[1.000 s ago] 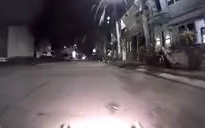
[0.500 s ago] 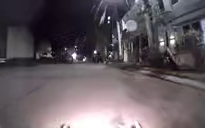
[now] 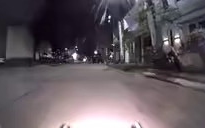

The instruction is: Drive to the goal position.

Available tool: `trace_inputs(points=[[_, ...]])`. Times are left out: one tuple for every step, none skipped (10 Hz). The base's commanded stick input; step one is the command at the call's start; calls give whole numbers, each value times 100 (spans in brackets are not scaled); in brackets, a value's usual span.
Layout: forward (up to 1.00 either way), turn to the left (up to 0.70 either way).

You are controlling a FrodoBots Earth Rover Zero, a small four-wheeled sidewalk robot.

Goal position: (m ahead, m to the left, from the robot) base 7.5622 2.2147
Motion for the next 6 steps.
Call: trace_inputs(points=[[70, 0], [70, 0], [70, 0], [70, 0], [70, 0], [70, 0]])
